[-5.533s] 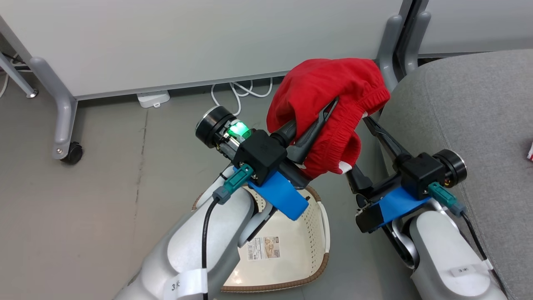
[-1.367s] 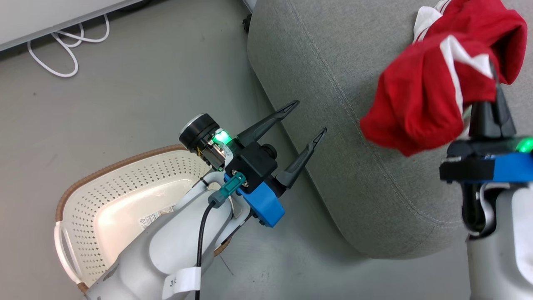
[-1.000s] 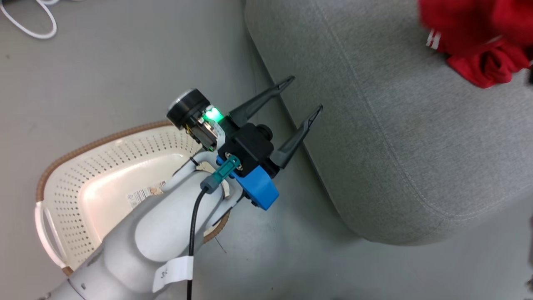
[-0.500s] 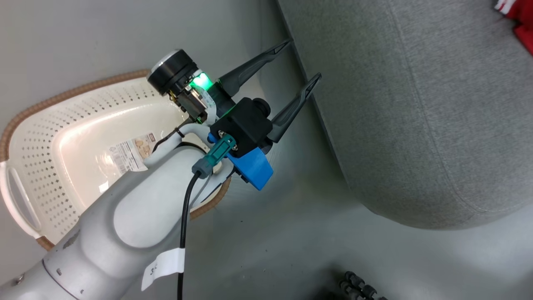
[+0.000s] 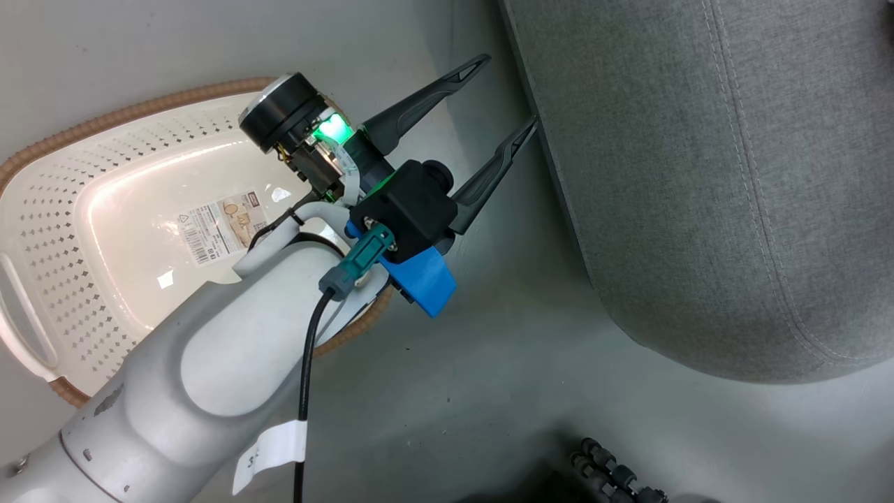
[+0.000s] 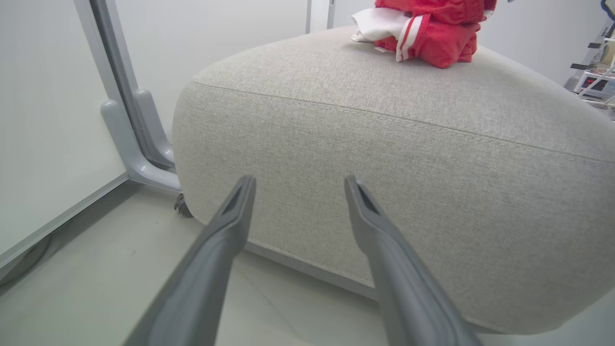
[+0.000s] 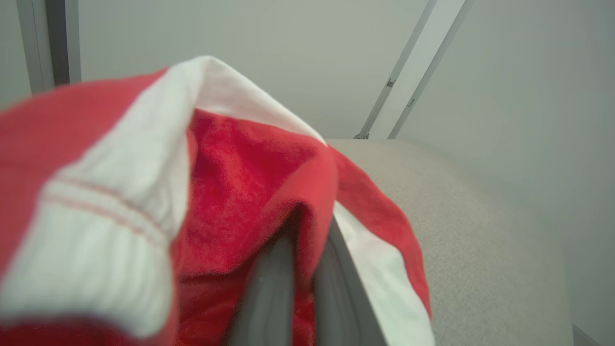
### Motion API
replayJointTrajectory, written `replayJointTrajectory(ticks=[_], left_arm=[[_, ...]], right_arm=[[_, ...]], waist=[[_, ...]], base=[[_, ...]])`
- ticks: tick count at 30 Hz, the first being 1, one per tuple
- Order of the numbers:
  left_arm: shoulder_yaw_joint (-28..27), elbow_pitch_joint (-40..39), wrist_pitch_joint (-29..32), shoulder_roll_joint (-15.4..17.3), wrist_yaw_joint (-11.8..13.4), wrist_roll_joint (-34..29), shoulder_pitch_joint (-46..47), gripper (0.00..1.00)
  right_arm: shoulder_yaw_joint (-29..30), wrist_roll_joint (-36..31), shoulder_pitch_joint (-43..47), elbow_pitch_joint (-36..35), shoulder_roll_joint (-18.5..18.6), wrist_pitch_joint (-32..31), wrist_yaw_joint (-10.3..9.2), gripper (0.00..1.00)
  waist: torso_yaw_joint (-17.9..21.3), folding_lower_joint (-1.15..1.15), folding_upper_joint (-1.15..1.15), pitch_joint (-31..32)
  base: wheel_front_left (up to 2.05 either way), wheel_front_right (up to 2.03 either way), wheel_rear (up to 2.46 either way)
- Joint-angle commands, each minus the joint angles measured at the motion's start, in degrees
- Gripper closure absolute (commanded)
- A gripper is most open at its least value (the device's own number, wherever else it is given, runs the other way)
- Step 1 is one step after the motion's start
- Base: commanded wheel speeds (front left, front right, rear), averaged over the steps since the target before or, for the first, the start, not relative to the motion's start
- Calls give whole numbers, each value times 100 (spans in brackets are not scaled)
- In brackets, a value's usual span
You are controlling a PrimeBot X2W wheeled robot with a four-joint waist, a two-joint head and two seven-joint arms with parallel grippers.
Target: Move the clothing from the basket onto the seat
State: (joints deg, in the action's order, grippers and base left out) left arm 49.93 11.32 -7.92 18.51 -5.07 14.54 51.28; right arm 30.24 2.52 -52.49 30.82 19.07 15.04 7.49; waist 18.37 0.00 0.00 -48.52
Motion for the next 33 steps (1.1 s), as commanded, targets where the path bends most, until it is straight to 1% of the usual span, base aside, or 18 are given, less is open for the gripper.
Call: replayJointTrajectory(ticks=[1, 4, 5, 6, 7, 13, 17, 20, 26, 33], left_arm=[[-7, -19, 0, 13, 12, -17, 100, 0], [1, -3, -17, 23, 18, 8, 109, 0], [3, 13, -30, 31, 24, 14, 104, 0], [7, 28, -42, 34, 28, 25, 91, 0], [12, 42, -54, 27, 33, 37, 78, 0], [20, 179, -266, -92, 86, 111, -53, 0], [-44, 333, -460, -170, 165, 221, -185, 0], [-138, 461, -594, -225, 255, 346, -345, 0], [-626, 615, -726, -355, 492, 614, -733, 0], [-1608, 289, -732, -496, 661, 543, -1402, 0]], right_arm=[[17, -42, 73, 76, -51, 21, 1, 100], [32, -94, 109, 181, -92, 21, 1, 100], [40, -94, 125, 194, -106, 21, 1, 98], [64, -88, 153, 196, -117, 21, 1, 52], [88, -60, 212, 153, -131, 21, 1, 0], [112, -9, 919, -503, -208, 21, 1, 0], [-33, -44, 1497, -922, -220, 21, 1, 0], [-176, -24, 1845, -1268, -332, 21, 1, 0], [-792, -44, 2324, -1911, -479, 21, 1, 0], [-1791, -38, 2557, -2199, -637, 21, 1, 0]], waist=[[-11, 0, 0, -10], [-11, 0, 0, 7], [-5, 0, 0, 26], [0, 0, 0, 52], [2, 0, 0, 82], [-23, 0, 0, 407], [-61, 0, 0, 762], [-107, 0, 0, 1083], [-355, 0, 0, 1794], [-766, 0, 0, 2557]], base=[[0, 0, 0], [0, 0, 0], [0, 0, 0], [0, 0, 0], [0, 0, 0], [0, 0, 0], [0, 0, 0], [0, 0, 0], [0, 0, 0], [0, 0, 0]])
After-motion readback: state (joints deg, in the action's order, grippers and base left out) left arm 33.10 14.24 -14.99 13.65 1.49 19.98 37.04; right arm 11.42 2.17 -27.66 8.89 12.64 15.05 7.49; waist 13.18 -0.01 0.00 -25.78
